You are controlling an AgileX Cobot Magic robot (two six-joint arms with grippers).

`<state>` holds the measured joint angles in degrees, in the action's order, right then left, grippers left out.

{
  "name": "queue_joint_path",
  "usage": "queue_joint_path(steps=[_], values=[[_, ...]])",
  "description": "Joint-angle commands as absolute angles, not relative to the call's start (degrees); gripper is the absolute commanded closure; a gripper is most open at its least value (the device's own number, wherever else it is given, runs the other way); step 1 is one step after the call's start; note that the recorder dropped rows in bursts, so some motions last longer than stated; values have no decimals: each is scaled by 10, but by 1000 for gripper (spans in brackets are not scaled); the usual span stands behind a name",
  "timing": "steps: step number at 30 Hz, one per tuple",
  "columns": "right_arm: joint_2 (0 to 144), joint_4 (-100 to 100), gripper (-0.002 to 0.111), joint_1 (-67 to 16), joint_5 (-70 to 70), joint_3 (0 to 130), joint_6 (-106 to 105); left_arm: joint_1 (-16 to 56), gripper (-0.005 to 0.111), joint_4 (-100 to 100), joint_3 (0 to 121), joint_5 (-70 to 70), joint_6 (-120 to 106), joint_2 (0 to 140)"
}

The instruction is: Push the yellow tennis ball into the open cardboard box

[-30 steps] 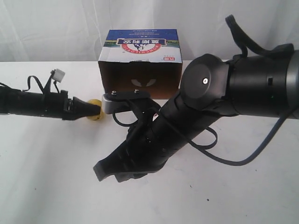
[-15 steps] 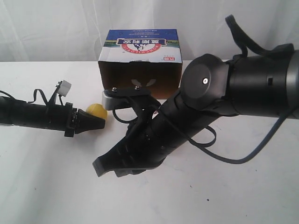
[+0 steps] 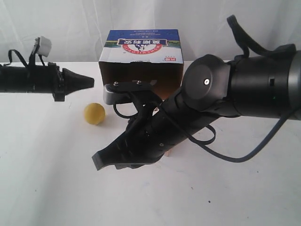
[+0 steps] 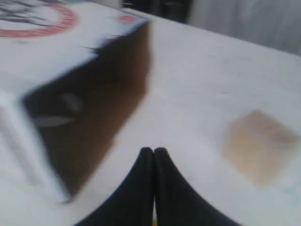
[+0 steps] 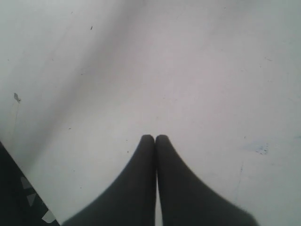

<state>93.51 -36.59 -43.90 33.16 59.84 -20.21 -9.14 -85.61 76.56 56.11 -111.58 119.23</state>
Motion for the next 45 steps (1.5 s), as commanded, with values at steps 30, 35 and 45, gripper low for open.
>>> queue_joint_path(steps=[30,35,45], values=[[970,-378,108,-470,258,616,-226,-73,107,-918,764,421,-1177,1294],[1022,-378,108,-482,256,677,-228,-72,107,-922,764,421,-1176,1294],[1172,-362,108,-480,284,840,-198,-72,107,-927,764,422,-1168,1294]])
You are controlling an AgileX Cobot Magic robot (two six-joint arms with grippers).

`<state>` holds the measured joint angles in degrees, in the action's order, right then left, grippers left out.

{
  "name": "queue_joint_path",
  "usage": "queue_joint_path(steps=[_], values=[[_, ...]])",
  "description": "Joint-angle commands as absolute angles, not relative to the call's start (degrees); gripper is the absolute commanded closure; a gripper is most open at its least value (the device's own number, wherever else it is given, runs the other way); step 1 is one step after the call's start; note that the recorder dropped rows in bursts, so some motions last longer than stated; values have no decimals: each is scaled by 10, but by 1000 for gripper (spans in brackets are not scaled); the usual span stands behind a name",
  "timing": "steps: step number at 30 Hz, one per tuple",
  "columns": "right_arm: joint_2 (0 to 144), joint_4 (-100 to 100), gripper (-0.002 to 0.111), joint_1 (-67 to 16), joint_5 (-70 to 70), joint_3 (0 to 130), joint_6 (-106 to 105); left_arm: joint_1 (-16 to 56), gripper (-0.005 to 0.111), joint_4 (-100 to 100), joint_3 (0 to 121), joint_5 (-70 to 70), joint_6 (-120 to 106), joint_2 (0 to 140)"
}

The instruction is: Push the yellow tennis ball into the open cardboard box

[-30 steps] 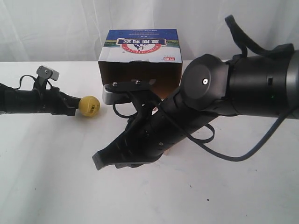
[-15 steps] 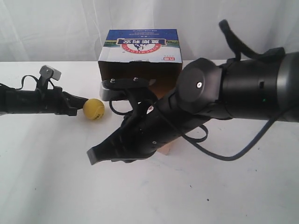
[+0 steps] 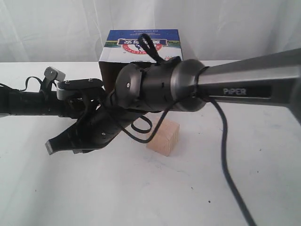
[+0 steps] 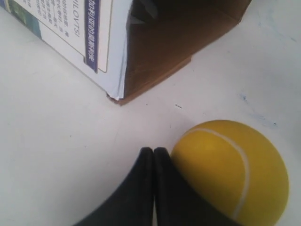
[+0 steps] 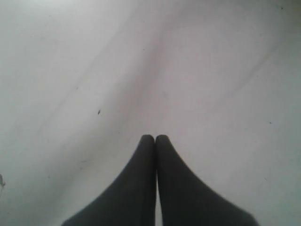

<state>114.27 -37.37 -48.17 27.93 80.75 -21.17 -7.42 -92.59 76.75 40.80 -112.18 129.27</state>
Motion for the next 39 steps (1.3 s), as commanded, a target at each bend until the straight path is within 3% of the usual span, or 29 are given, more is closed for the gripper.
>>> queue_joint_path(steps=[1,8,39], values=[[1185,-338,108,-480,283,854,-176,-72,107,-927,764,422,-1167,1294],[1223,-158,108,-480,298,921,-50,-72,107,-941,764,437,-1168,1294],[1271,-133,108,-452,308,941,-12,-38,107,-961,764,422,-1183,1294]])
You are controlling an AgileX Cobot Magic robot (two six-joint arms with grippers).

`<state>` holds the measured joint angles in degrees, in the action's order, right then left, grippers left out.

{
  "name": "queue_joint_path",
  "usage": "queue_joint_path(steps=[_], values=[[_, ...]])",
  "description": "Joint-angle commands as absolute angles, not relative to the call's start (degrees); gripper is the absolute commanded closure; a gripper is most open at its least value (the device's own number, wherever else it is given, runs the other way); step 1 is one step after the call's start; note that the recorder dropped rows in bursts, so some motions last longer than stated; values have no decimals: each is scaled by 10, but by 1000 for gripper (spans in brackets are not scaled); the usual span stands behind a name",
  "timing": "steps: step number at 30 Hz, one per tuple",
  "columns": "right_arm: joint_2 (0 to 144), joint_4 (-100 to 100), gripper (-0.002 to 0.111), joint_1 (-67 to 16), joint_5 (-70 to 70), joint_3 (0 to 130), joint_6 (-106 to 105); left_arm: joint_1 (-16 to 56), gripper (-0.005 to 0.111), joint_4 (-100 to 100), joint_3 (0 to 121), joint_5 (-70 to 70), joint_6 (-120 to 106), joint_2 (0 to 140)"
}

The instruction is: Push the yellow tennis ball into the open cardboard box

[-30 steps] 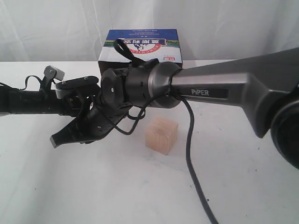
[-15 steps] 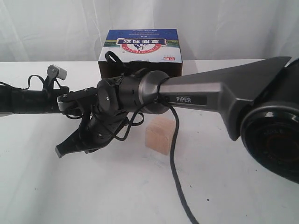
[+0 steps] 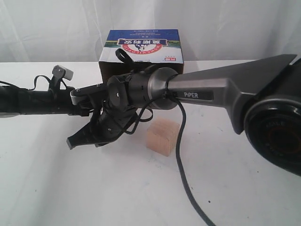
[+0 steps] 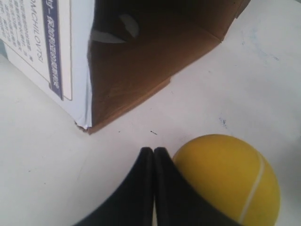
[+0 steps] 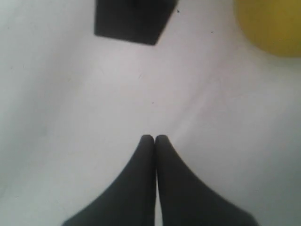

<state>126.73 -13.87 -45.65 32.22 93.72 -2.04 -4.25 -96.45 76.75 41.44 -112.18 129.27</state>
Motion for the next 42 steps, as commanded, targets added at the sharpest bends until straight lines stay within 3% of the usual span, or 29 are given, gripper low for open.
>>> queue_joint_path(steps=[1,33,39,42], values=[[1273,-134,108,-452,305,941,-12,-38,107,-961,764,422,-1183,1294],[1303,-151,108,-446,249,941,-12,-38,107,-999,764,445,-1210,1294],[1324,-130,108,-389,146,966,-12,-38,107,-999,764,444,-1210,1294],[1331,-140,108,-351,172,1009,-11,-38,107,-999,764,444,-1210,1294]])
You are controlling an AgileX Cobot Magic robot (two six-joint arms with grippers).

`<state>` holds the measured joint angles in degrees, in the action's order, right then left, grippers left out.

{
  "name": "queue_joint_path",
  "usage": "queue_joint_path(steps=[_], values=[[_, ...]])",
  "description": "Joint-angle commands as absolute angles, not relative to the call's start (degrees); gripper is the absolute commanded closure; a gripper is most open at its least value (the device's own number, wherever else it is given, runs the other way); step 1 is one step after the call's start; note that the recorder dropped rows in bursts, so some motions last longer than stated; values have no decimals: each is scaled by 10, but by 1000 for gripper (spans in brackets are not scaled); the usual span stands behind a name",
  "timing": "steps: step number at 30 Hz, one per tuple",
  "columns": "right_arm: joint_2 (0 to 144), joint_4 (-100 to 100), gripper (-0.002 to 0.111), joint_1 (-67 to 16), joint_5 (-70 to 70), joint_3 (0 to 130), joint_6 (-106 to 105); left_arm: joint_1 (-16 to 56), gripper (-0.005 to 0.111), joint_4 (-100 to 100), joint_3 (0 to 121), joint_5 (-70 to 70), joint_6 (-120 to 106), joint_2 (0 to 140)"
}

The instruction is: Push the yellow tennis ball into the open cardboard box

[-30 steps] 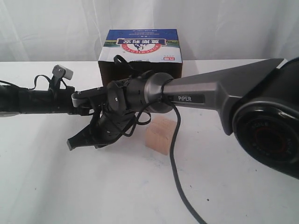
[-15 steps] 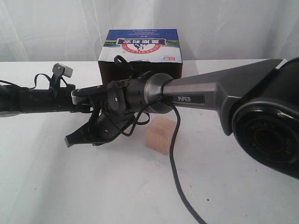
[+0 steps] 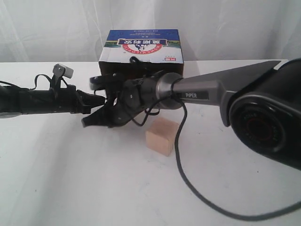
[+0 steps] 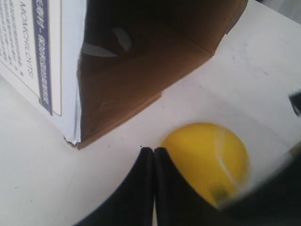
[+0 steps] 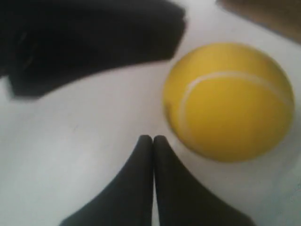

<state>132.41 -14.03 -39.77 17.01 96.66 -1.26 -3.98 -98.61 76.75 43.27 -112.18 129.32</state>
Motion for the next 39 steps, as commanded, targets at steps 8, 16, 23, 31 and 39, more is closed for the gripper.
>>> queue_joint_path(steps=[8,16,23,31,39], values=[[1298,-145,108,-348,243,1042,-47,-39,107,-999,764,428,-1210,1294],[1295,-145,108,-349,305,1041,-47,-39,107,-999,764,431,-1187,1294],[1294,-132,108,-349,330,1039,-38,-39,107,-999,764,431,-1178,1294],[1294,38,108,-348,359,1039,81,-39,107,-999,764,434,-1178,1294],[1294,169,108,-340,376,1039,157,-39,107,-999,764,435,-1178,1294]])
